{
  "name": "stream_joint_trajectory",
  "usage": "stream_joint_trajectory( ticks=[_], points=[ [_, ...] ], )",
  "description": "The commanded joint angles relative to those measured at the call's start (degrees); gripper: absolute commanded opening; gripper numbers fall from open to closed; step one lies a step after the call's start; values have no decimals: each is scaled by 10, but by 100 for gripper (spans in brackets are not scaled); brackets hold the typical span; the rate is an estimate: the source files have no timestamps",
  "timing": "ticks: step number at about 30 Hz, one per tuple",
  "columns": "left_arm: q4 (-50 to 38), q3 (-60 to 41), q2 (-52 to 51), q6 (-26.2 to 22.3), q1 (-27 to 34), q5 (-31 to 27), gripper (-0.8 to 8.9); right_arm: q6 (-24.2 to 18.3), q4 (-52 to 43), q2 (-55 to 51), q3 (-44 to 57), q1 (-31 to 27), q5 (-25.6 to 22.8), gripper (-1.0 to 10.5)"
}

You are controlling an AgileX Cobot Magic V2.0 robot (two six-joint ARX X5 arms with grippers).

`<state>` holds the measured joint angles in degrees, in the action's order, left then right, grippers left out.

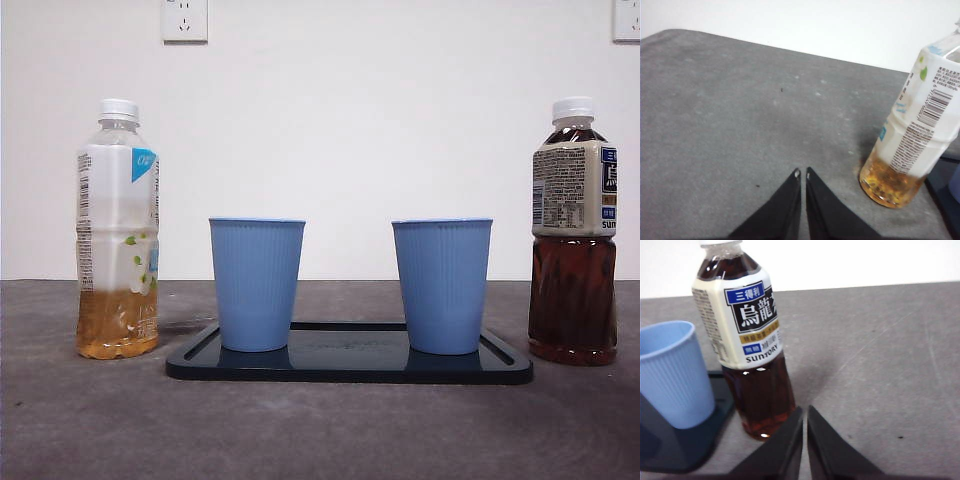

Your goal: Pour the drink into the cup

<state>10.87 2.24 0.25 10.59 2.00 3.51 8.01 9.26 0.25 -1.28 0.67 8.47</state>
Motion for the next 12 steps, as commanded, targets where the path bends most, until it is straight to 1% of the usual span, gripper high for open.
stream_joint_trajectory(
  ticks=[1,3,6,9,12],
  points=[
    [-2,21,-1,37,-8,6,15,57,-7,0,-25,1,8,11],
    [-2,38,-1,57,-16,6,15,84,-7,0,-42,5,16,11],
    [-1,69,1,71,-26,6,15,108,-1,0,-74,14,21,11],
    [2,107,7,92,-34,6,15,125,11,8,-118,22,21,11],
    [25,159,24,106,-39,10,15,128,42,29,-178,27,21,11]
  ],
)
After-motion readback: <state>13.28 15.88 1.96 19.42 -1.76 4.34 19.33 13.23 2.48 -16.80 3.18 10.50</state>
